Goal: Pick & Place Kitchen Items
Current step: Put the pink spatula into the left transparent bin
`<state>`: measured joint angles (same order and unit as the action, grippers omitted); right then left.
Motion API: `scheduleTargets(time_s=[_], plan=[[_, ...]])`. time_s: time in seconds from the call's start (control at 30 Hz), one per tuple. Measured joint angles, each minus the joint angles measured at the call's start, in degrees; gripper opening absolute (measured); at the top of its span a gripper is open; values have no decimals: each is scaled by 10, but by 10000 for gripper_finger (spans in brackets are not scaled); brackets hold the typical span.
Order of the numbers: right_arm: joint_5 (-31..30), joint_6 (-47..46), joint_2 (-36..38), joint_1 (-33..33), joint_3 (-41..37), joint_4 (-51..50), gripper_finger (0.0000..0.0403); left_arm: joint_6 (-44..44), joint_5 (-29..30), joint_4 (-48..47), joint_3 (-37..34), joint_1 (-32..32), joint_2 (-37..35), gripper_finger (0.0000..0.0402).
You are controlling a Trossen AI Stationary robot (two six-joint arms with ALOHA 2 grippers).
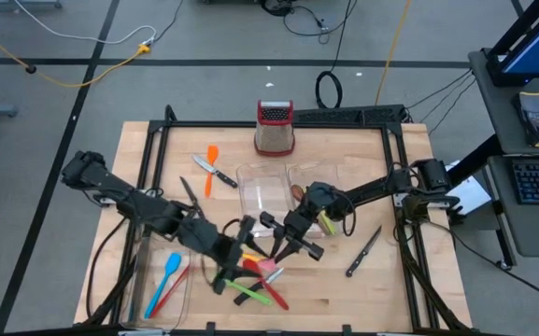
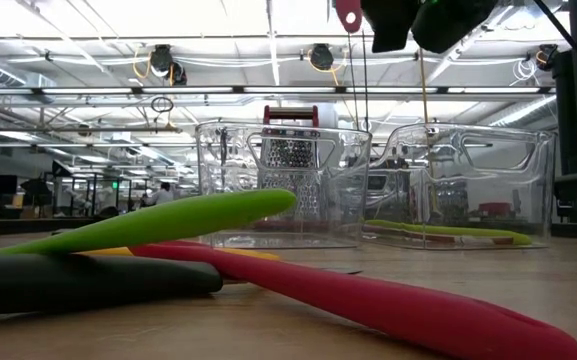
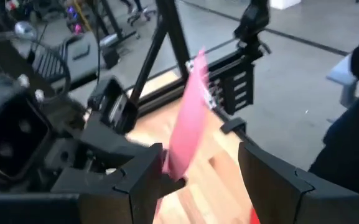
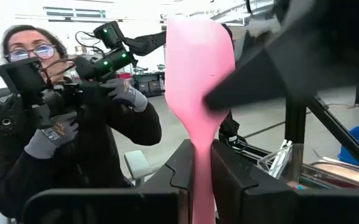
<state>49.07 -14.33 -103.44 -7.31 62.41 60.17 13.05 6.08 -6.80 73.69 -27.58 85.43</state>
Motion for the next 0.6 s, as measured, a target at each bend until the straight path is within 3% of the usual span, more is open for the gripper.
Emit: scheduleTargets(time_s=[0.6], plan=[[30, 4, 0, -3, 0, 4, 22, 7, -22, 71, 0, -4, 23, 214]])
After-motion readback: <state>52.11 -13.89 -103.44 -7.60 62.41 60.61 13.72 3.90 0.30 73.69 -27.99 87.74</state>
